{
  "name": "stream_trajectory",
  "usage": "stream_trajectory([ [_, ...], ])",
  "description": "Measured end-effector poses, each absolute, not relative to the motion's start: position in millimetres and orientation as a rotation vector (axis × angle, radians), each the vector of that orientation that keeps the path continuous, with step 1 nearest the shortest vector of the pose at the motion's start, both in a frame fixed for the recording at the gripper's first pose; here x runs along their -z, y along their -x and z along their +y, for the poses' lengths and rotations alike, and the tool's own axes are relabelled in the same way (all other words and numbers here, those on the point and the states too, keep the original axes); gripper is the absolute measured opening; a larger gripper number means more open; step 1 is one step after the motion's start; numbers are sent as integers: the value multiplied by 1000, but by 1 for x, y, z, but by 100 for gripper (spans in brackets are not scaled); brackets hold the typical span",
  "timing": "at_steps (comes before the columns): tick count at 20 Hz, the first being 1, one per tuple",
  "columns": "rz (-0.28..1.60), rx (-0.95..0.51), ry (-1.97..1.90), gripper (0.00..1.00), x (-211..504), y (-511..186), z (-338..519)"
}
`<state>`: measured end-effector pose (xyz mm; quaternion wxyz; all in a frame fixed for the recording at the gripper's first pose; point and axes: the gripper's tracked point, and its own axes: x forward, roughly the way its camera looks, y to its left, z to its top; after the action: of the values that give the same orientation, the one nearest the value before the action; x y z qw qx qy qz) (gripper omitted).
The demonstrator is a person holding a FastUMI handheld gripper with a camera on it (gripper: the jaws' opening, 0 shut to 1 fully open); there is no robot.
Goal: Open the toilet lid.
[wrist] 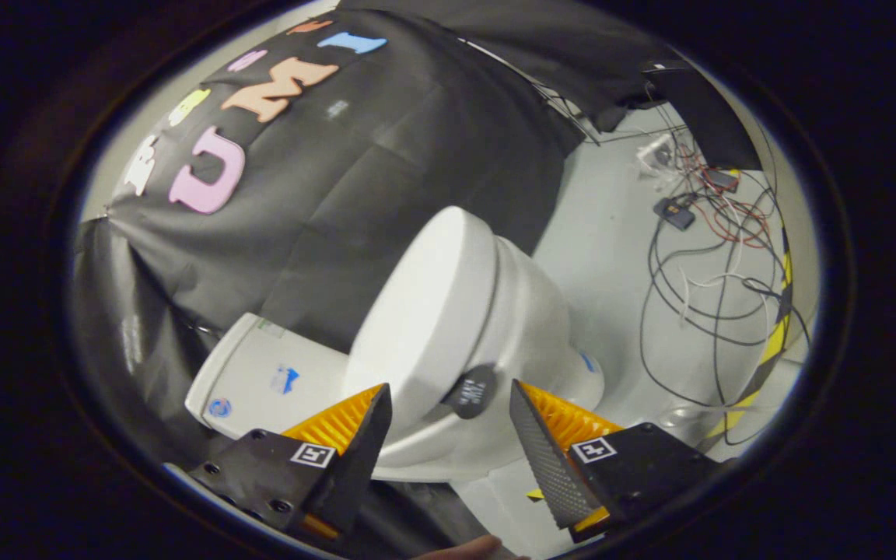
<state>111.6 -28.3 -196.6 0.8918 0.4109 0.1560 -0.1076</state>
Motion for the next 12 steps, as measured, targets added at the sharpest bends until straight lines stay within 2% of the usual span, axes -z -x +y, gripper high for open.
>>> stream_trajectory([
  [6,340,152,-953,95,205,-133,-17],
  [8,347,169,-995,94,209,-138,-21],
  [11,374,191,-1036,61,212,-135,-29],
  [12,361,189,-1053,61,209,-137,-32],
])
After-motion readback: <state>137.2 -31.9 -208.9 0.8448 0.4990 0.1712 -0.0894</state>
